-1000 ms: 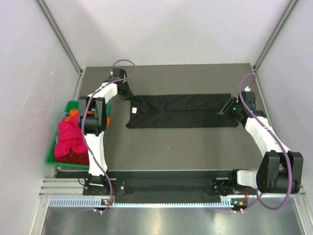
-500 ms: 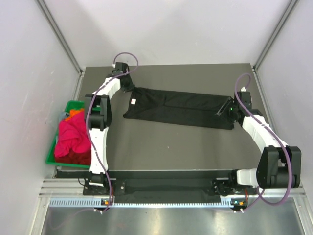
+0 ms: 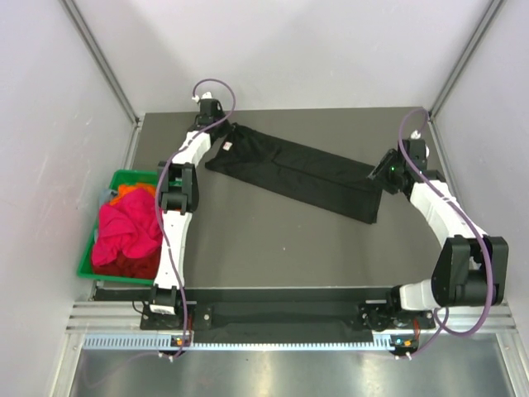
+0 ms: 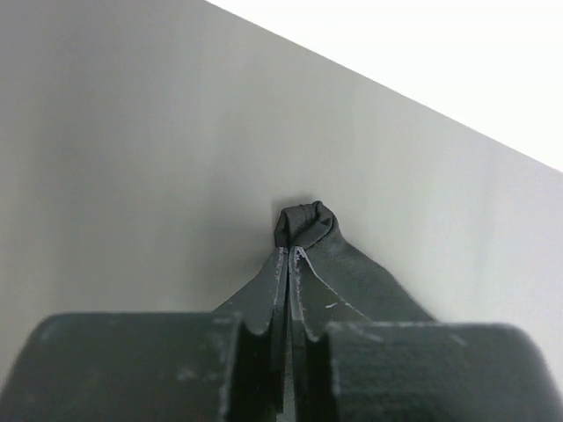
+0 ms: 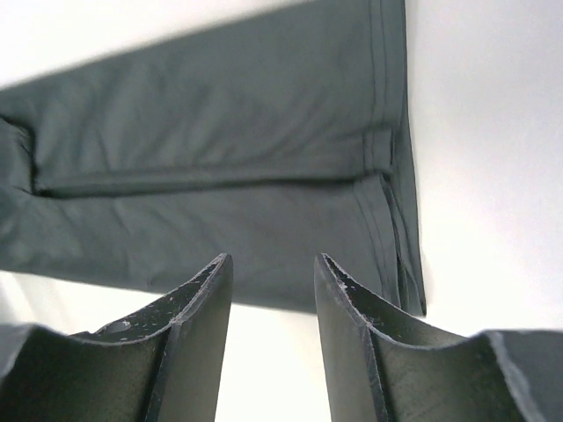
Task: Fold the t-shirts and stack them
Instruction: Fold the tshirt
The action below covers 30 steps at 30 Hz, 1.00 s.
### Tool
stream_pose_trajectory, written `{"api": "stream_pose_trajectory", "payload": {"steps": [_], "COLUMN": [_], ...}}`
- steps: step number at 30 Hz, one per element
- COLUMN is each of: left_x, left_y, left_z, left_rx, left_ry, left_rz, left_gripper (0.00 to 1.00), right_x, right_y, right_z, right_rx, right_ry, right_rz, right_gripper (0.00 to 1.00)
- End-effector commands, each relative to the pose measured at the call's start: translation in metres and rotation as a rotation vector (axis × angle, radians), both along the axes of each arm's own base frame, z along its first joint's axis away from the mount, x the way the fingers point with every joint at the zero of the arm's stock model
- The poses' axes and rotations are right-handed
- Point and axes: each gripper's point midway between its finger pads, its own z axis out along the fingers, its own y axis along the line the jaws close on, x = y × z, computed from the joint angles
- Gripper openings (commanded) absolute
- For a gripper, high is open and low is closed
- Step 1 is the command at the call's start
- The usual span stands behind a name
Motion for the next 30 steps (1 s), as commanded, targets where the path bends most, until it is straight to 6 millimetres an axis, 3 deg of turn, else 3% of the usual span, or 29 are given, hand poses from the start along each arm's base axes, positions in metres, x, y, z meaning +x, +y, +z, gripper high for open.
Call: {"api": "stream_pose_trajectory", "payload": {"steps": [1,2,4,5,6,7,8,10,11,14,16,21,25,28,29,30], "left_x": [0.026,0.026,0.022,0.016,0.011,0.006,-0.003,-0.016,-0.027,-0.056,-0.078,-0.126,-0.161,-0.173,-0.182,-0.179], "left_y": [-0.011,-0.012,-0.017,-0.017,-0.017,-0.016,-0.012,-0.004,-0.001,0.012,0.018,0.018,0.018,0.012,0.011,0.008], "left_z": [0.058,0.080,0.103,0.128,0.138,0.149,0.175,0.189,0.211,0.228,0.233,0.203,0.172,0.163,0.142,0.144], "left_rx": [-0.095,-0.107,-0.131,-0.136,-0.135,-0.125,-0.118,-0.075,-0.062,-0.011,-0.007,-0.042,-0.037,-0.078,-0.091,-0.109], "left_ry": [-0.187,-0.226,-0.251,-0.273,-0.269,-0.271,-0.291,-0.271,-0.286,-0.241,-0.186,-0.009,0.155,0.177,0.219,0.185], "left_rz": [-0.018,-0.024,-0.048,-0.055,-0.055,-0.054,-0.049,-0.030,-0.027,0.005,0.017,-0.034,-0.050,-0.062,-0.060,-0.066], "left_gripper": [0.07,0.12,0.26,0.34,0.37,0.39,0.46,0.50,0.51,0.52,0.52,0.49,0.49,0.49,0.49,0.49], "right_x": [0.022,0.023,0.025,0.023,0.026,0.016,0.014,0.012,0.014,0.008,0.007,0.001,-0.029,-0.032,-0.037,-0.039], "right_y": [-0.002,-0.002,0.001,0.002,-0.002,-0.006,-0.012,-0.015,-0.014,0.000,0.014,0.057,0.078,0.079,0.079,0.081], "right_z": [0.025,0.025,0.025,0.024,0.023,0.015,0.012,0.002,0.002,-0.016,-0.023,-0.027,-0.038,-0.048,-0.055,-0.063], "right_rx": [-0.037,-0.038,-0.042,-0.072,-0.112,-0.150,-0.205,-0.255,-0.281,-0.320,-0.363,-0.462,-0.580,-0.597,-0.588,-0.581], "right_ry": [-0.072,-0.068,-0.053,-0.042,-0.027,0.041,0.074,0.140,0.148,0.218,0.221,0.135,0.077,0.081,0.089,0.097], "right_rz": [-0.004,0.002,0.023,0.061,0.070,0.085,0.114,0.169,0.232,0.375,0.494,0.825,1.142,1.211,1.247,1.281], "right_gripper": [0.43,0.43,0.43,0.43,0.43,0.43,0.43,0.42,0.42,0.41,0.40,0.40,0.41,0.42,0.42,0.43]}}
